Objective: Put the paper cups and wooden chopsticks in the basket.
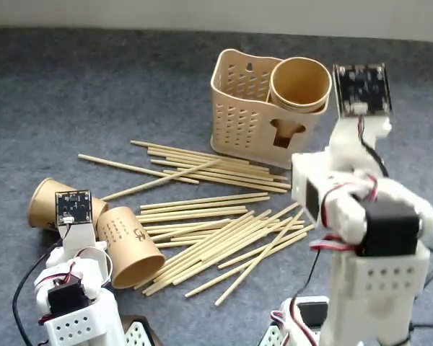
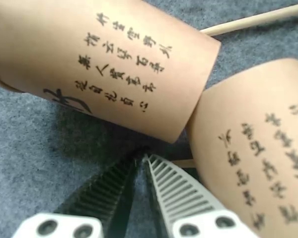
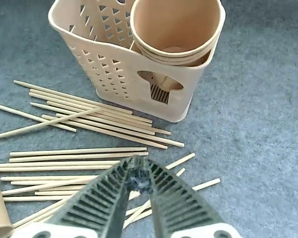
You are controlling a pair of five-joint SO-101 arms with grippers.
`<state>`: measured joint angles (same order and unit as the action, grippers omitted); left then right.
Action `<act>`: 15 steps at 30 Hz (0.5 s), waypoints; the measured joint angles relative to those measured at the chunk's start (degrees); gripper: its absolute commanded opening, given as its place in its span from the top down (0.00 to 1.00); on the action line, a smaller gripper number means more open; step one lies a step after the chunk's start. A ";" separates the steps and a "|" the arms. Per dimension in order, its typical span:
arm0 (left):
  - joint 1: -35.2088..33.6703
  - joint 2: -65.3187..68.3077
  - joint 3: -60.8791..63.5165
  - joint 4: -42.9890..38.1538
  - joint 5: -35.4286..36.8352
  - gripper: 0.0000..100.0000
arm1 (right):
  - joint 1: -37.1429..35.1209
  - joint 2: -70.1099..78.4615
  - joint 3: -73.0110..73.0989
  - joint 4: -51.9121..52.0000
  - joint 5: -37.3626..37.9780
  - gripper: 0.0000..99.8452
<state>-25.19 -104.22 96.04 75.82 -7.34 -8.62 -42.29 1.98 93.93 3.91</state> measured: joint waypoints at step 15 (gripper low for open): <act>0.00 0.00 0.00 0.00 0.00 0.99 | 0.00 -39.56 41.41 -16.88 0.00 0.99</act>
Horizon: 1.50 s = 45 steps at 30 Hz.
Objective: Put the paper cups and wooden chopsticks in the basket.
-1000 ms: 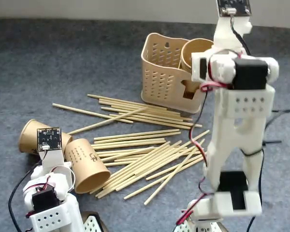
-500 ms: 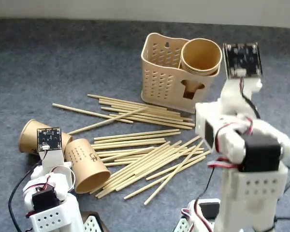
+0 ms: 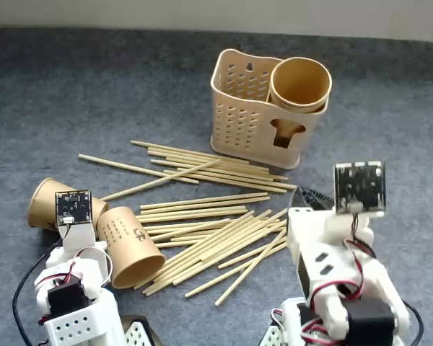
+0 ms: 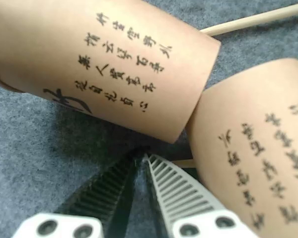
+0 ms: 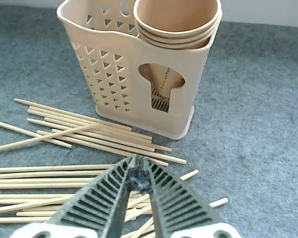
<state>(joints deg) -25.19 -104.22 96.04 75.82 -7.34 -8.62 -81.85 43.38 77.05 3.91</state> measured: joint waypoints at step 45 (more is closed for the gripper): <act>0.00 0.00 0.00 0.00 0.00 0.99 | 4.48 -22.86 40.26 -1.05 11.34 0.99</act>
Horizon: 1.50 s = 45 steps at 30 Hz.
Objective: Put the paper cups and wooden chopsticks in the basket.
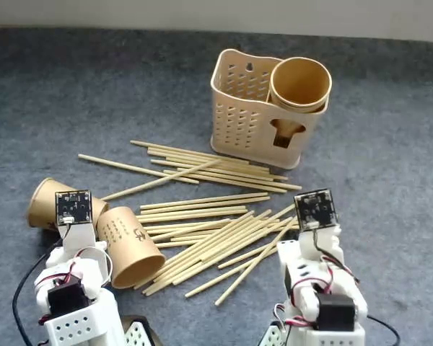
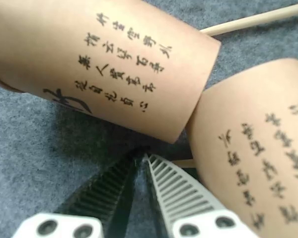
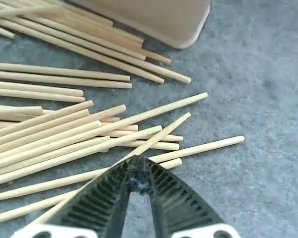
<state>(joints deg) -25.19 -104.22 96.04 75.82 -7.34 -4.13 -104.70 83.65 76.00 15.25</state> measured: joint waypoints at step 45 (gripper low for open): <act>-0.53 1.49 -25.76 -0.35 -12.22 0.92 | -0.09 0.00 12.04 -5.89 0.35 0.99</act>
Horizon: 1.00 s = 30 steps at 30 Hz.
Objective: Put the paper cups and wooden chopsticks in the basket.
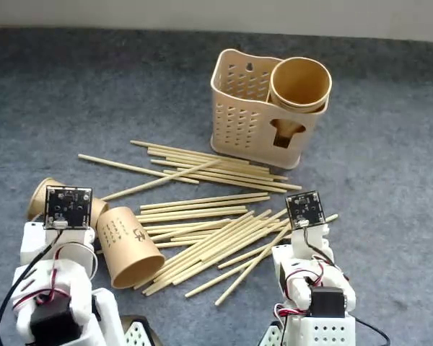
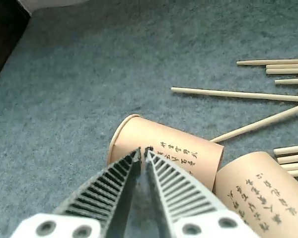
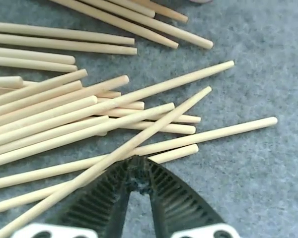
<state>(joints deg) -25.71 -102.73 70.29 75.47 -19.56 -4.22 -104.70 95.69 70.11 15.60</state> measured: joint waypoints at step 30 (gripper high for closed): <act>13.36 55.30 -42.29 24.97 -11.87 0.76 | 0.00 0.00 0.00 0.00 0.00 0.99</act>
<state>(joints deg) -12.35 -47.43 28.00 100.44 -31.43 -4.22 -104.70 95.69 70.11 15.60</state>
